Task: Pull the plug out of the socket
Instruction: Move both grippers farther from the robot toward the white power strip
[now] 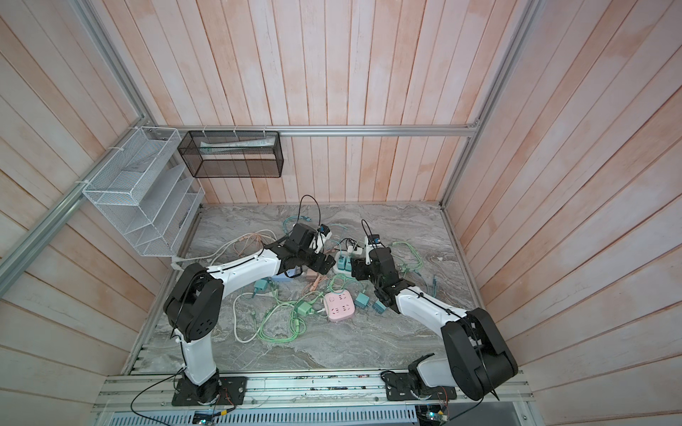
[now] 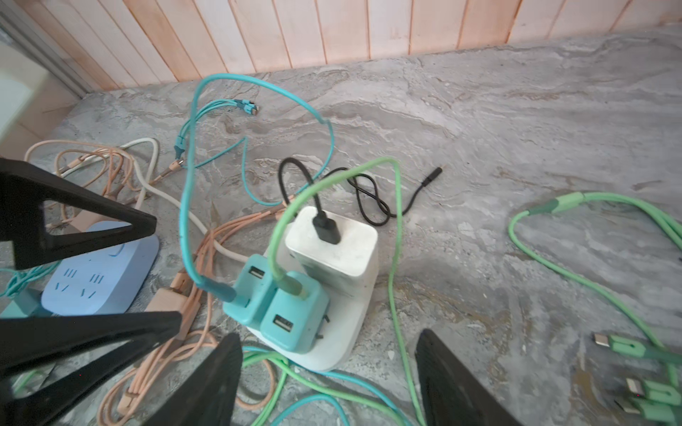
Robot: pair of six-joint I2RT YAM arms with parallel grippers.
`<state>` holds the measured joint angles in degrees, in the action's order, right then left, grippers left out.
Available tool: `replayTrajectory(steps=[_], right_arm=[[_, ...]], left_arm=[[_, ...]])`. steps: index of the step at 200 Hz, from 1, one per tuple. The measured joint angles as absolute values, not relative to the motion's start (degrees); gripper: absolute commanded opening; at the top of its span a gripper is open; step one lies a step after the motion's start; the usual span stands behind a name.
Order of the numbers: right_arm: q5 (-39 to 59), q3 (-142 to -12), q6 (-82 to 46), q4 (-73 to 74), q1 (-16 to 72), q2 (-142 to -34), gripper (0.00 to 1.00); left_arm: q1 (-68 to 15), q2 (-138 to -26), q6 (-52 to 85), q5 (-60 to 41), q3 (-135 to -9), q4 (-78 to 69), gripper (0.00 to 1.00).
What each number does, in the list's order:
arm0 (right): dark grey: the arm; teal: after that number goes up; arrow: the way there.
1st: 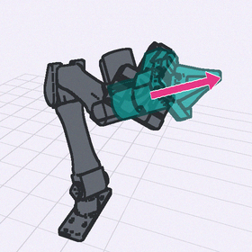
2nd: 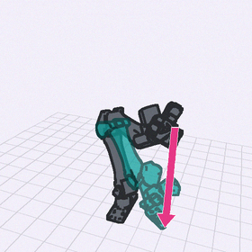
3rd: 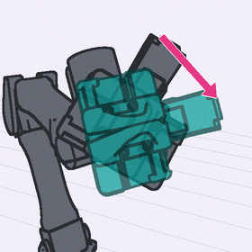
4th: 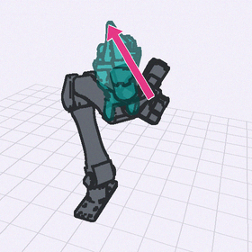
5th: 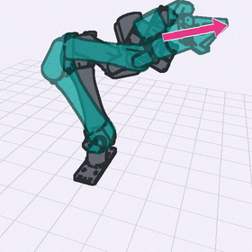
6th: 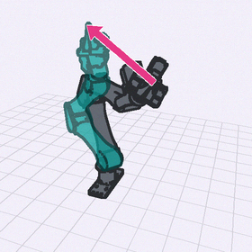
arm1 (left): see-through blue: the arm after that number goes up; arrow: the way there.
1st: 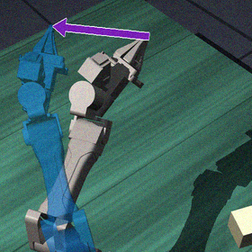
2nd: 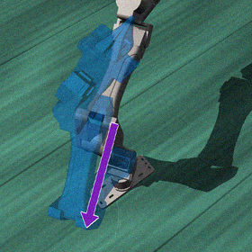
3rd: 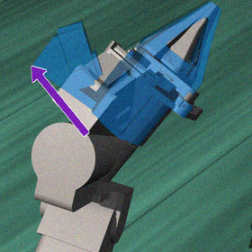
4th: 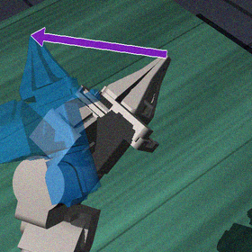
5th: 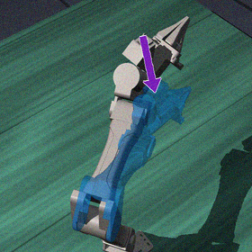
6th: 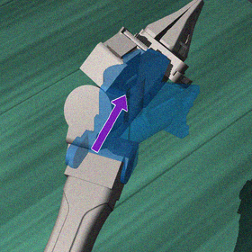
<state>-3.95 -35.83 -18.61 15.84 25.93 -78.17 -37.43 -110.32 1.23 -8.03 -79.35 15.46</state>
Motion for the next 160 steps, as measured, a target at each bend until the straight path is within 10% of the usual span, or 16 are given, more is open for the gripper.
replayTrajectory(steps=[160], right_arm=[[13.98,-39.94,-22.59,14.26,16.19,-93.19,0.57]], left_arm=[[-41.28,-114.83,-0.38,-14.57,-84.27,16.25,0.73]])
